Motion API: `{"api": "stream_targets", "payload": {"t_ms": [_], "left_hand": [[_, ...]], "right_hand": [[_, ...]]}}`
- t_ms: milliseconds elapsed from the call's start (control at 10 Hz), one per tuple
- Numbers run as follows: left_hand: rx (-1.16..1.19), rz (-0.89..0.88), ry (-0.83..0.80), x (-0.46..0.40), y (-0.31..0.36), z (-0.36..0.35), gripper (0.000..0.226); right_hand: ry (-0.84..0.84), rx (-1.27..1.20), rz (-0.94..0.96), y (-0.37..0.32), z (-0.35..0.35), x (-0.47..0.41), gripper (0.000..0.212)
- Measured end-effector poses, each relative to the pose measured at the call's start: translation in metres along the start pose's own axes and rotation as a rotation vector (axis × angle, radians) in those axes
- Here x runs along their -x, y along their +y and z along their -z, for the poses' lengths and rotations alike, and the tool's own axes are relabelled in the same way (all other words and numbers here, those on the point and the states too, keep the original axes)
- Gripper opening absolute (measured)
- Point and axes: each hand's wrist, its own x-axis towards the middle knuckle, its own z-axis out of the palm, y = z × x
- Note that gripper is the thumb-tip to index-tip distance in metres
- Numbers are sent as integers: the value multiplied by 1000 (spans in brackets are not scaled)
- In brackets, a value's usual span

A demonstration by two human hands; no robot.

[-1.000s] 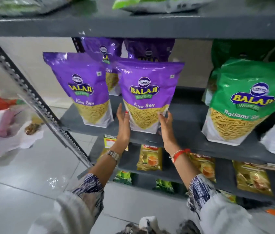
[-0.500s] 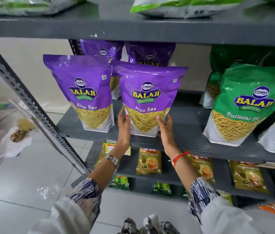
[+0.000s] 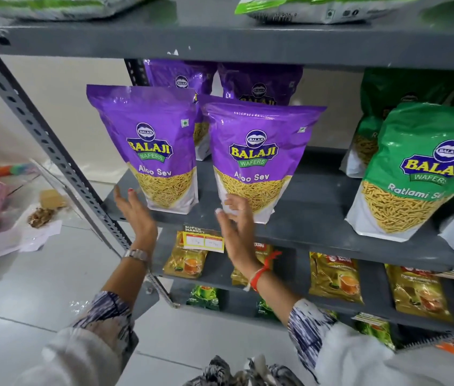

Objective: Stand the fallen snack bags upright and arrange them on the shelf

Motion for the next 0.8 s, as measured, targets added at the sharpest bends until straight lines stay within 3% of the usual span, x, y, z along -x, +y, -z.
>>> {"api": "stream_targets", "payload": {"t_ms": [100, 200, 400, 800], "left_hand": [[24, 113, -158, -16, -3, 2, 60], [8, 210, -310, -31, -18, 4, 86], [51, 110, -338, -14, 9, -8, 50], [34, 104, -368, -7, 8, -2, 61]], "right_hand": [[-220, 59, -132, -11, -36, -18, 64], [-250, 16, -281, -23, -57, -41, 79], [-229, -52, -349, -23, -74, -58, 74], [-193, -82, -359, -23, -63, -44, 75]]}}
